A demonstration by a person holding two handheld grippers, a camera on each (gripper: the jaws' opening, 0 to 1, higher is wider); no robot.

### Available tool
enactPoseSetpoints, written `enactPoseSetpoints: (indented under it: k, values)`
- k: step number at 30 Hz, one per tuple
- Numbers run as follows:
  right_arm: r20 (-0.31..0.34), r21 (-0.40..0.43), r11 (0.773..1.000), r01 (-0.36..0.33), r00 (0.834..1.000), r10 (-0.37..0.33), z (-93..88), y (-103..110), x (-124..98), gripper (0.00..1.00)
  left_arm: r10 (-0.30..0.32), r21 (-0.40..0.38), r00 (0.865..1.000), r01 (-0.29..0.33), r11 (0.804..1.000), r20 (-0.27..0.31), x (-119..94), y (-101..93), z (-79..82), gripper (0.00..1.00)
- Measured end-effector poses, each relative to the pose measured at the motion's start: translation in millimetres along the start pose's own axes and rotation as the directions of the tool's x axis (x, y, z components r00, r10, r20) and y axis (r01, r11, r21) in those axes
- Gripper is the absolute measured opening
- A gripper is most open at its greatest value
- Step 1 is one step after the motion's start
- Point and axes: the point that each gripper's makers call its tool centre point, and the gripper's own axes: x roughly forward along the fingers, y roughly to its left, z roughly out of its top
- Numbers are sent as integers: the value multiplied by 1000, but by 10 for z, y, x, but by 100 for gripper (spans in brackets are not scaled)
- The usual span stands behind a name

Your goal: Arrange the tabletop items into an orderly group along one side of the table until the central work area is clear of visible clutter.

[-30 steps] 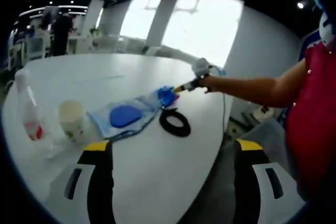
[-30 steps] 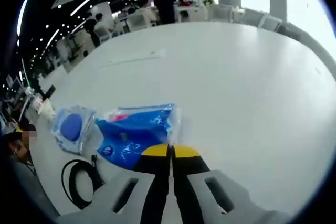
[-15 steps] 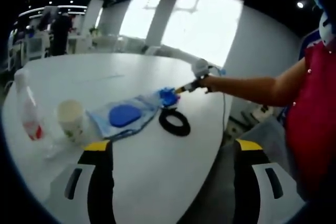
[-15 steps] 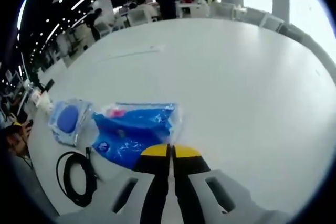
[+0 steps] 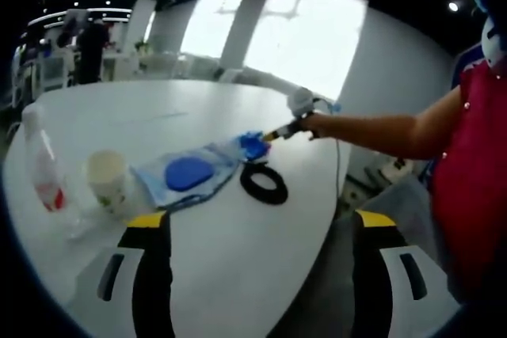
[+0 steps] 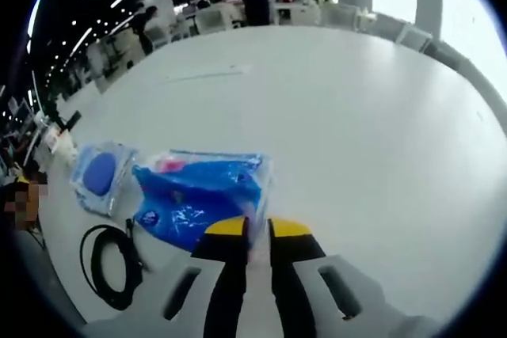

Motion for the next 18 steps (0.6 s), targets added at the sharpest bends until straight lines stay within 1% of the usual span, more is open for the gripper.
enactPoseSetpoints:
  k: [9,12,18]
  values:
    - [-2,-3,1000,10,1000,-10,-22,-20,-44,15,-2,6,1000,2,1000,-1,3,-18,2,93]
    - [5,2,1000,16,1000,-16,-13,-40,-65,17,-1,8,1000,1,1000,1,-1,-21,4,93]
    - [16,2,1000,17,1000,-17,9,-38,-98,19,-6,10,1000,6,1000,-1,10,-31,-1,93]
